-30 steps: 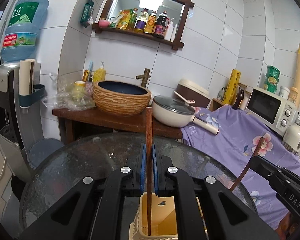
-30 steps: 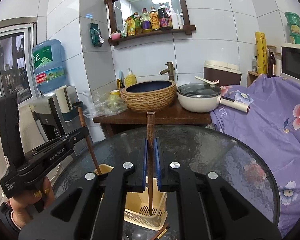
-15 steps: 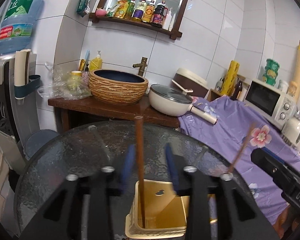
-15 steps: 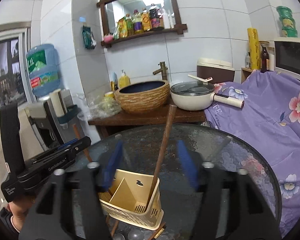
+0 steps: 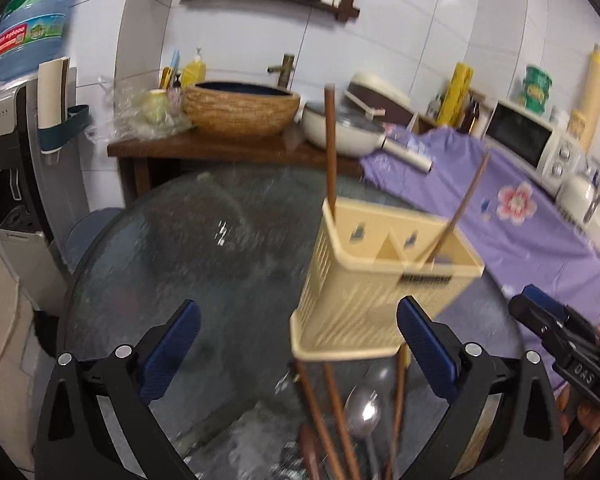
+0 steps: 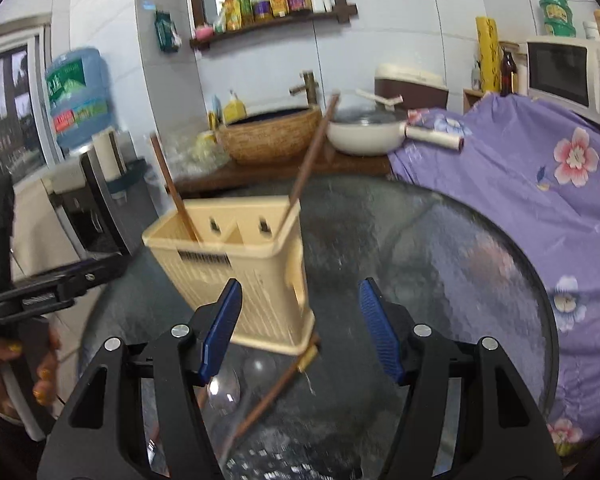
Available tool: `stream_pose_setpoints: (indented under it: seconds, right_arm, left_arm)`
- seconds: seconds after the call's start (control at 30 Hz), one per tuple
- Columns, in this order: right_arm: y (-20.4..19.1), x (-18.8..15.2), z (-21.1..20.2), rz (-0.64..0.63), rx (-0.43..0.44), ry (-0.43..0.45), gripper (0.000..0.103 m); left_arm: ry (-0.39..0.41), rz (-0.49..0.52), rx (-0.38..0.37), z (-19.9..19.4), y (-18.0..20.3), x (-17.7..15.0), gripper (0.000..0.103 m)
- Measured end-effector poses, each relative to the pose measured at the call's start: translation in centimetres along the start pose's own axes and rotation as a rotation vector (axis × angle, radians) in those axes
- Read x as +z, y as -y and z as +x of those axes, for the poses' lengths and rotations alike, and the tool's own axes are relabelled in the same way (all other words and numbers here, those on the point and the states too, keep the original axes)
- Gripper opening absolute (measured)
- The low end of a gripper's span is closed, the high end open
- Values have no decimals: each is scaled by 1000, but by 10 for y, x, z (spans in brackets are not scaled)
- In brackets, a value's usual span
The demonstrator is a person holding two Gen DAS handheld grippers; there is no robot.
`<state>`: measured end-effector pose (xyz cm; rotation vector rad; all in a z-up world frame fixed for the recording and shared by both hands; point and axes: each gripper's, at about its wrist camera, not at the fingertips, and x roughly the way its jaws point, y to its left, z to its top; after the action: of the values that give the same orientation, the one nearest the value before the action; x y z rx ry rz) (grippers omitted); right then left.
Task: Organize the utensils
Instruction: 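Move both tools back down to the spoons beside the holder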
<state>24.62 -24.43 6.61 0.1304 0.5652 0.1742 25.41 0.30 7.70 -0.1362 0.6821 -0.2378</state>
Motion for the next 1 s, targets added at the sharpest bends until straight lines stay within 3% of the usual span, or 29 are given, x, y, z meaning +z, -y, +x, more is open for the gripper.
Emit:
stream_pose_setpoints:
  seconds: [0.2,0.33,0.57,0.73,1.0]
  right_arm:
    - [6,-52,35,30,-13,-197,61]
    - [6,-69,51,75,8,-266,55]
    - [-12,-74,64,50,43,-302,47]
    - [-24,-69,77,10,29,-320,45]
    - [-31,-69,85,-1,26,-337,45]
  left_arm:
    - [-97,44,59,10,-8,-49,95]
    - [-177,44,54,22,-9,-73,78]
    - [-253,58,48,33,-6,-97,52]
    - [-260,114,74,32,3,-106,46]
    - [-293,154,56,28,13,-114,38]
